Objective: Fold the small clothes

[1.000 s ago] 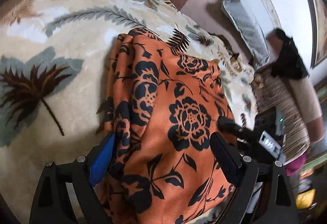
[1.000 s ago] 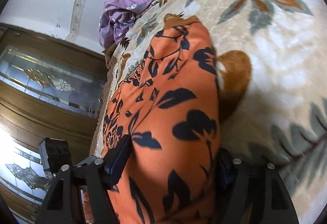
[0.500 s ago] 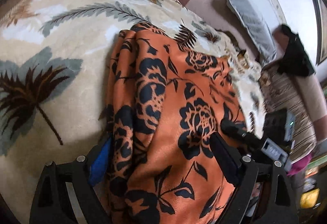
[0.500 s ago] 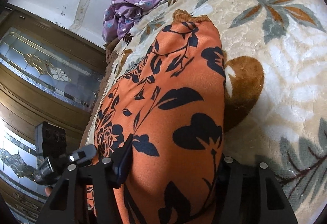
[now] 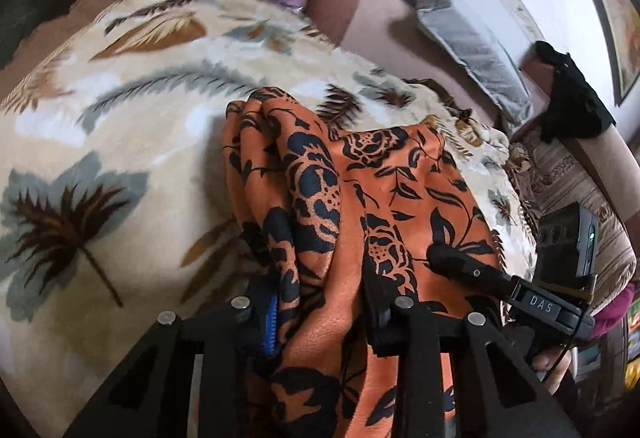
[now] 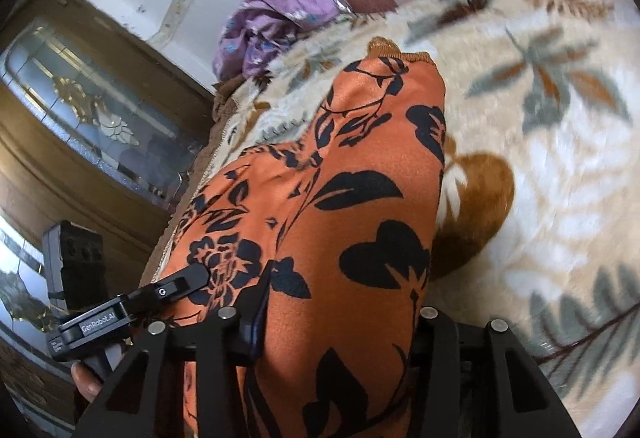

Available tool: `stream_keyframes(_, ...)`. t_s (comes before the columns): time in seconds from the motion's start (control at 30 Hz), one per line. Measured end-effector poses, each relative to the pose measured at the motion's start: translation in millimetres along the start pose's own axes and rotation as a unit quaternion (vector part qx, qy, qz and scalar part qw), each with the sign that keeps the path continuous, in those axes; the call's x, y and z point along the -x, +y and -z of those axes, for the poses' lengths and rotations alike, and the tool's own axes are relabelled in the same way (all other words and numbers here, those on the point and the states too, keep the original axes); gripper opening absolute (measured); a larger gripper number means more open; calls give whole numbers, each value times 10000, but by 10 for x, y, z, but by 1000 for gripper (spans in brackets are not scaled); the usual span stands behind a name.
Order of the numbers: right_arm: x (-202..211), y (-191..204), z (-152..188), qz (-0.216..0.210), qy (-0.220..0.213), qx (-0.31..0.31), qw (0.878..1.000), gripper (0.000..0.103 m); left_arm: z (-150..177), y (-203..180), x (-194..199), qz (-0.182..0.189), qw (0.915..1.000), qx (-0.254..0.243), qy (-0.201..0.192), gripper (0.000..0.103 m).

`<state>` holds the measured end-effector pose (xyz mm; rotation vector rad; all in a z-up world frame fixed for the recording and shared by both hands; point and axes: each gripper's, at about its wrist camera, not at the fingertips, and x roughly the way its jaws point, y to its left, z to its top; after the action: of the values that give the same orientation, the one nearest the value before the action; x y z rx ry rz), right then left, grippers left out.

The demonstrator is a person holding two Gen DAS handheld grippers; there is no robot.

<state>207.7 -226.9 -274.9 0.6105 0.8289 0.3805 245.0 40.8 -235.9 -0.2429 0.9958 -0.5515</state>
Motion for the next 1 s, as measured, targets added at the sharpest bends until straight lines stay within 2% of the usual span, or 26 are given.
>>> stream_keyframes(0.17, 399, -98, -186, 79, -273, 232, 9993, 48, 13, -432, -63, -24, 9996, -272, -20, 30)
stream_keyframes(0.27, 606, -235, -259, 92, -418, 265, 9987, 48, 20, -761, -95, -188, 9985, -500, -150, 30)
stream_keyframes(0.5, 908, -501, -362, 278, -661, 176, 9973, 48, -38, -1251, -294, -358, 9964, -686, -336, 29)
stream_keyframes(0.7, 870, -705, -435, 337, -538, 47, 9980, 48, 5, -1319, -489, -426, 9960, -759, -204, 28)
stream_keyframes(1.0, 463, -1150, -429, 347, 89, -686, 9970, 48, 48, -1197, -691, -739, 9938, -825, 4, 27)
